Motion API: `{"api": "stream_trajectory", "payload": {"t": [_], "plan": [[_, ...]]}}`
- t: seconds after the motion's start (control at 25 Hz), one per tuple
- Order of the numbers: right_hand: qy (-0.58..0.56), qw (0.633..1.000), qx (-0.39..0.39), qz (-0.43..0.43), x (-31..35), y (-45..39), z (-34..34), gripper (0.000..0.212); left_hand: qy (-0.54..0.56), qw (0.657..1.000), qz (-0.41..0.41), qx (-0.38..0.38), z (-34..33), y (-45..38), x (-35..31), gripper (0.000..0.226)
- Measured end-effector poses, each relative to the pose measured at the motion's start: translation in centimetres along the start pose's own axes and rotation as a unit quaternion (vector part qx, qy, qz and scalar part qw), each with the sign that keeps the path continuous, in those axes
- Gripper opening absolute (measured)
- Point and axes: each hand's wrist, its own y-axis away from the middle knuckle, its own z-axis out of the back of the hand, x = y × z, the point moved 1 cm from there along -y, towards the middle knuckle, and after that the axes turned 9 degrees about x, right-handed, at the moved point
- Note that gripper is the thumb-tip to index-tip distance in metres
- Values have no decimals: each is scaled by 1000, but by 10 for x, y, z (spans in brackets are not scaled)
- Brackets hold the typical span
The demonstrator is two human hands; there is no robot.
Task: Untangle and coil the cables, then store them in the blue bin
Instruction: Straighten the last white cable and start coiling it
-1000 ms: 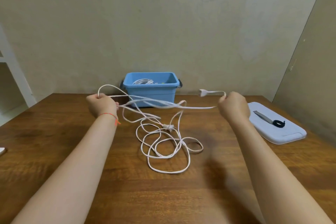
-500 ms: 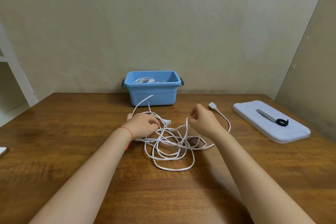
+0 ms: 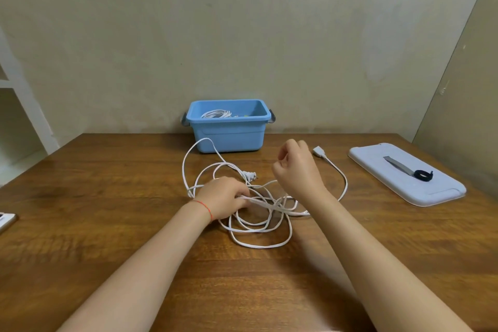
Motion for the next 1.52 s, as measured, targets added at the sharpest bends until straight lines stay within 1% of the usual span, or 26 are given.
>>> {"api": "stream_trajectory", "payload": {"t": [0.08, 0.16, 0.2, 0.24, 0.28, 0.32, 0.36, 0.4, 0.48, 0.56, 0.64, 0.68, 0.72, 0.8, 0.84, 0.88, 0.92, 0.96, 1.04, 1.12, 1.24, 1.36, 1.4, 1.44, 1.48, 1.52], "plan": [[8, 1000, 3, 30, -3, 1, 2, 6, 139, 989, -2, -51, 1, 1, 2, 18], [-17, 999, 22, 33, -5, 4, 3, 15, 307, 948, -8, -84, 12, 3, 2, 25], [-46, 998, -19, 31, -7, 6, 5, 24, 388, 917, -10, -89, 20, 5, 0, 28], [-77, 992, -92, 35, -8, 7, 9, 30, 472, 878, -19, -82, 29, 8, -1, 31], [-101, 981, -158, 43, -9, 8, 13, 31, 556, 828, -35, -64, 38, 11, -3, 32], [-120, 976, -174, 47, -8, 6, 17, 27, 626, 777, -49, -42, 46, 13, -3, 33], [-131, 982, -132, 46, -6, 4, 18, 21, 669, 741, -55, -24, 54, 15, -2, 33], [-130, 989, -56, 45, -2, 4, 17, 16, 688, 723, -57, -7, 59, 18, -2, 33], [-96, 992, 57, 57, 7, 7, 11, 12, 683, 728, -60, 10, 67, 21, -4, 34], [-91, 989, 86, 80, 7, 7, 7, 21, 649, 760, -28, -29, 70, 18, -3, 39], [-145, 982, 90, 84, 0, 4, 13, 17, 625, 769, 48, -123, 71, 14, 7, 39], [-175, 980, 53, 73, -7, 1, 19, 16, 627, 754, 88, -177, 70, 12, 15, 38], [-201, 978, -20, 46, -14, -2, 27, 17, 641, 722, 121, -231, 69, 12, 24, 38], [-227, 955, -189, -40, -29, -5, 43, 22, 681, 630, 150, -341, 68, 11, 42, 37], [-221, 944, -232, -78, -34, -5, 46, 25, 696, 588, 149, -384, 68, 11, 49, 35], [-209, 943, -238, -104, -35, -6, 49, 26, 706, 561, 144, -407, 69, 12, 52, 32], [-193, 950, -214, -118, -35, -10, 48, 26, 716, 552, 135, -405, 70, 13, 51, 29], [-171, 962, -174, -123, -33, -12, 47, 27, 726, 559, 122, -381, 71, 13, 45, 25], [-74, 988, -63, -116, -19, -15, 44, 39, 740, 591, 92, -309, 71, 14, 28, 21], [28, 997, 47, -55, 3, -14, 35, 42, 744, 613, 63, -258, 71, 14, 14, 25], [40, 984, 164, 51, 35, -11, 14, 26, 768, 604, 11, -212, 72, 14, -4, 28], [-25, 945, 312, 94, 42, -5, -8, 16, 823, 530, -51, -198, 77, 20, -13, 27], [-87, 929, 349, 93, 41, -2, -12, 16, 835, 506, -67, -204, 80, 21, -12, 26], [-194, 906, 367, 79, 40, 1, -14, 19, 839, 493, -78, -217, 83, 22, -11, 26], [-320, 870, 372, 46, 39, 3, -13, 30, 838, 487, -86, -233, 86, 22, -8, 25], [-440, 817, 373, 2, 37, 3, -13, 43, 837, 480, -92, -247, 88, 22, -5, 24]]}}
